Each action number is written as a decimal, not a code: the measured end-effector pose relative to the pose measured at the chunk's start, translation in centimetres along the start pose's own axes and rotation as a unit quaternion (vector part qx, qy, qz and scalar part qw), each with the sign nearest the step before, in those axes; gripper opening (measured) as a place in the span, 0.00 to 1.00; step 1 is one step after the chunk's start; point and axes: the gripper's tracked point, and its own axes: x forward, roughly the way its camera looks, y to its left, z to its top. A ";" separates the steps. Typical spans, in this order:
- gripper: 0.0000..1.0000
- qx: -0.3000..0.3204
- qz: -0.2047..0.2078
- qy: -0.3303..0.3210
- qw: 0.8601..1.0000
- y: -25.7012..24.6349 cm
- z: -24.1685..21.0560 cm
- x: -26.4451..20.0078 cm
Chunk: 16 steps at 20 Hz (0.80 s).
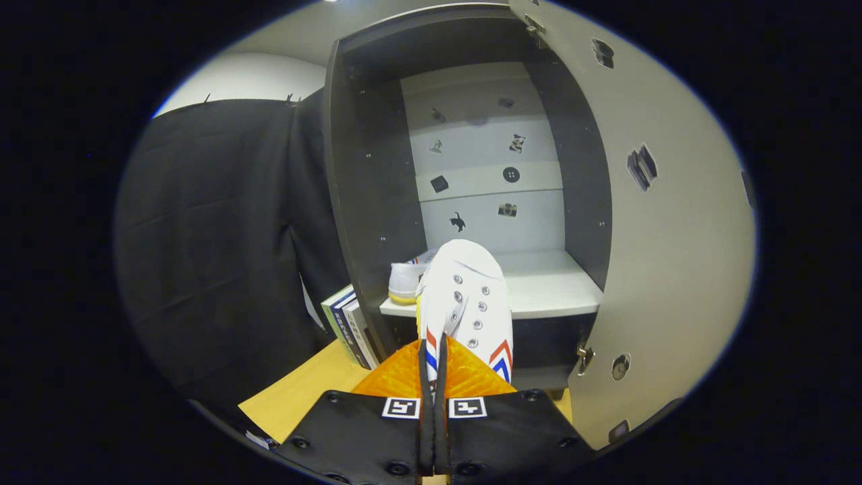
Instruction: Open the shoe cabinet door, grab the shoes and put them into the shoe cabinet, then close the shoe cabinet door.
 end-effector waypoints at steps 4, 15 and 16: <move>0.01 0.002 -0.013 -0.030 0.999 -1.1 4.2 2.8; 0.01 -0.021 -0.062 -0.022 0.998 -5.3 7.7 15.8; 0.01 -0.026 -0.066 -0.019 0.997 -5.6 7.8 16.9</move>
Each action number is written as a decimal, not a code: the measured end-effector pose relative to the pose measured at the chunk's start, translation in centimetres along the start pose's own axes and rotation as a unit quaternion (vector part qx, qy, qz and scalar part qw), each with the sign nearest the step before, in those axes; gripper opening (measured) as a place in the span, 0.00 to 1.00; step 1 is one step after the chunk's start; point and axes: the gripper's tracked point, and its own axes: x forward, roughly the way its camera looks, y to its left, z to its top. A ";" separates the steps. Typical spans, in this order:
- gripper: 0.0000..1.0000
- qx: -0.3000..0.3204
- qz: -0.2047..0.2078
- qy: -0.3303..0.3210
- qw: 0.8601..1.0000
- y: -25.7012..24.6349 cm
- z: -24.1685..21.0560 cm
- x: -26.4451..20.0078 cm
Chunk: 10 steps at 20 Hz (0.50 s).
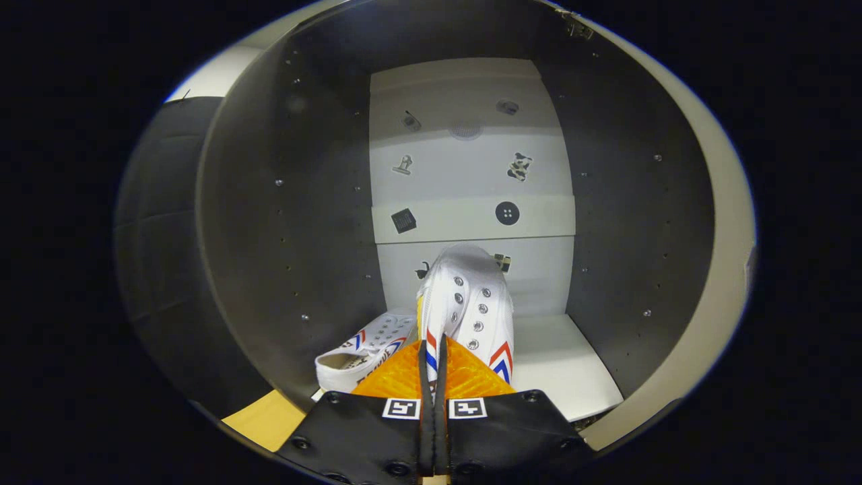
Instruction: Open the shoe cabinet door, grab the shoes and put them into the shoe cabinet, then close the shoe cabinet door.
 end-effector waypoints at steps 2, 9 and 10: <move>0.01 -0.009 -0.006 0.007 1.000 0.1 -0.2 2.0; 0.01 -0.046 -0.028 0.036 0.998 0.7 -2.2 7.4; 0.01 -0.049 -0.031 0.044 0.997 0.8 -2.7 7.9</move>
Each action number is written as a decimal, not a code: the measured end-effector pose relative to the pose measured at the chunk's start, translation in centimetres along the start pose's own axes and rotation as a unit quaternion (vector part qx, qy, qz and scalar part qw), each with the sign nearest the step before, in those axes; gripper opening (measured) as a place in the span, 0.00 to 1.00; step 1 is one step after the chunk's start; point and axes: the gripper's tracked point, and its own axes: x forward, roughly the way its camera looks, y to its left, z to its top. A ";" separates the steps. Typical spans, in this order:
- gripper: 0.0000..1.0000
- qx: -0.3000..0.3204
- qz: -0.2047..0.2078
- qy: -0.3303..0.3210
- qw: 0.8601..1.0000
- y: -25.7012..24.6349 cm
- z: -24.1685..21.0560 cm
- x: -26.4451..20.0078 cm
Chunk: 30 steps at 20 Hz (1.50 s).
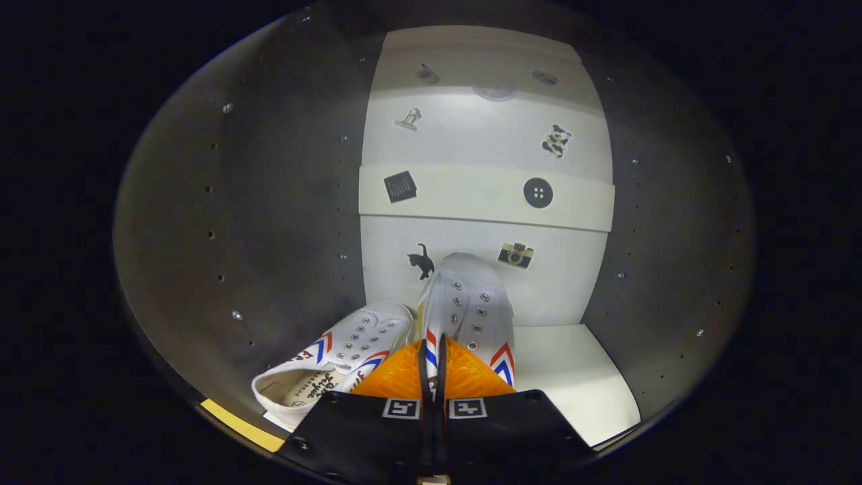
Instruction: Open the shoe cabinet door, grab the shoes and put them into the shoe cabinet, then close the shoe cabinet door.
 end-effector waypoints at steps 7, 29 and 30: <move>0.32 -0.045 -0.005 -0.022 0.999 1.0 1.4 -2.1; 0.97 -0.027 0.044 -0.125 0.991 0.1 -0.1 -33.5; 0.97 -0.028 0.047 -0.128 0.990 -0.1 -0.2 -34.8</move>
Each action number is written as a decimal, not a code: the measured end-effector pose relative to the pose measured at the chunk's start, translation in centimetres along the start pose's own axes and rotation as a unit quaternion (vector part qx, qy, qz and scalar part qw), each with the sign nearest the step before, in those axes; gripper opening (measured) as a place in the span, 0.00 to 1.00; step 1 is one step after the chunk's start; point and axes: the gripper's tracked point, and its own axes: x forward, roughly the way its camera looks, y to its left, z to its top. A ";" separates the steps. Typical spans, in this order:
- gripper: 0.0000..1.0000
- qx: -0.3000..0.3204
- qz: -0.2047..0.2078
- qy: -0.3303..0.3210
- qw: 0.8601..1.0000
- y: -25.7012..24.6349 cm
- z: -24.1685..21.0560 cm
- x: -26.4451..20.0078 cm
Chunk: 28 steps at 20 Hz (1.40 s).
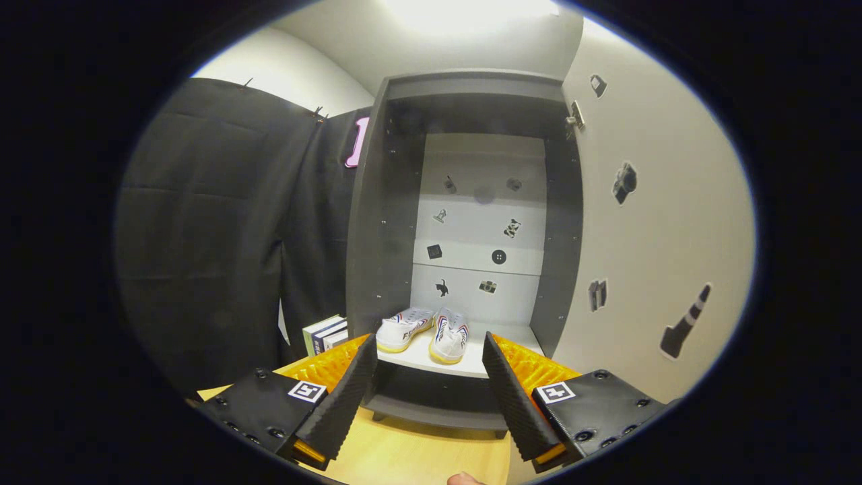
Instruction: Open the shoe cabinet door, grab the shoes and put them into the shoe cabinet, then close the shoe cabinet door.
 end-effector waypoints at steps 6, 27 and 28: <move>0.97 0.003 0.006 -0.010 1.000 -1.3 0.5 -6.1; 0.97 0.038 0.017 -0.009 0.999 -9.2 1.9 -21.9; 0.97 0.035 0.007 -0.009 0.999 -10.0 2.0 -22.1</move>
